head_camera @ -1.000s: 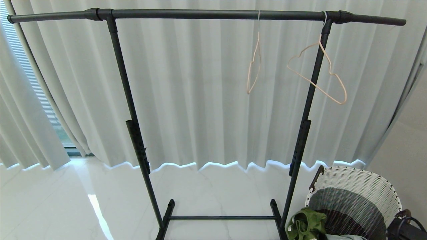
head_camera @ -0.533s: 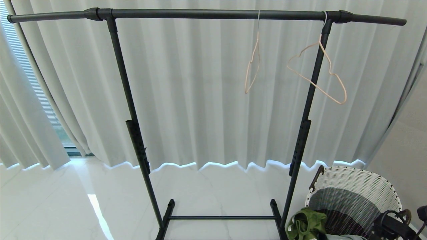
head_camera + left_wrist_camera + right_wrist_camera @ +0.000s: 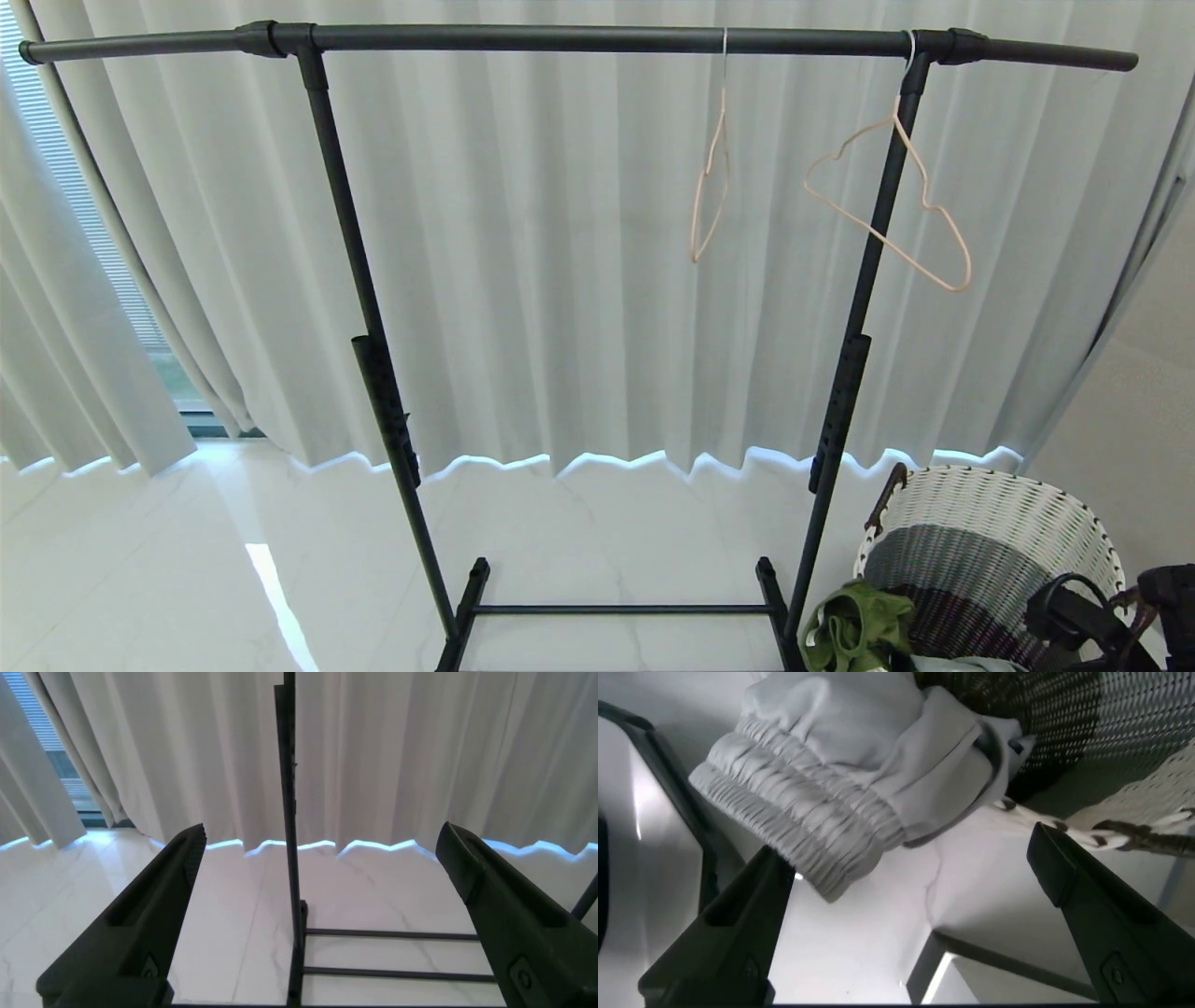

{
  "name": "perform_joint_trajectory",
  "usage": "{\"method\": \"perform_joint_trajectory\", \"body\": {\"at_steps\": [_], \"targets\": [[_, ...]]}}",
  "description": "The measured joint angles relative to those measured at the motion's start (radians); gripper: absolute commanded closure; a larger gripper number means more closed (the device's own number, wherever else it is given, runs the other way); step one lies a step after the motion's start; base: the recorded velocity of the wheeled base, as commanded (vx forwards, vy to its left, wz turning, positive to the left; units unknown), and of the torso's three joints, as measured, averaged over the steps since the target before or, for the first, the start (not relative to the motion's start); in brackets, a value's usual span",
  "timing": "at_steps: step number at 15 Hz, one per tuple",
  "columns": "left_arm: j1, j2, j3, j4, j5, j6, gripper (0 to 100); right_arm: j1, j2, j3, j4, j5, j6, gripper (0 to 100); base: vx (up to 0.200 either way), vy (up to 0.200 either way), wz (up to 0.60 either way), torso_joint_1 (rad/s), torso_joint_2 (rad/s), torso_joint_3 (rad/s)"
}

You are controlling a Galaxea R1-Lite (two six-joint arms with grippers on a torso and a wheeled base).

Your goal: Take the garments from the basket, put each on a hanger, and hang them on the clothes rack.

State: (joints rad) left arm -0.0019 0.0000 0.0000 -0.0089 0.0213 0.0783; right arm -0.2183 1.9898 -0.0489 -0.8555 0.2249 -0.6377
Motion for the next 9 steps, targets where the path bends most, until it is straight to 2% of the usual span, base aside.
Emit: {"method": "perform_joint_trajectory", "body": {"at_steps": [5,6,9], "targets": [[0.0,0.0,0.0,0.0,0.0,0.001,0,0.023,0.035,0.003,-0.018,0.0,0.001,0,0.0,0.0,0.0,0.0,0.0,0.0],[0.0,0.0,0.0,0.0,0.0,0.001,0,0.024,0.037,0.003,-0.026,0.0,0.001,100,0.0,0.0,0.0,0.0,0.0,0.0],[0.0,0.0,0.0,0.0,0.0,0.0,0,0.025,0.047,0.003,-0.029,-0.002,0.001,100,0.0,0.0,0.0,0.0,0.0,0.0]]}}
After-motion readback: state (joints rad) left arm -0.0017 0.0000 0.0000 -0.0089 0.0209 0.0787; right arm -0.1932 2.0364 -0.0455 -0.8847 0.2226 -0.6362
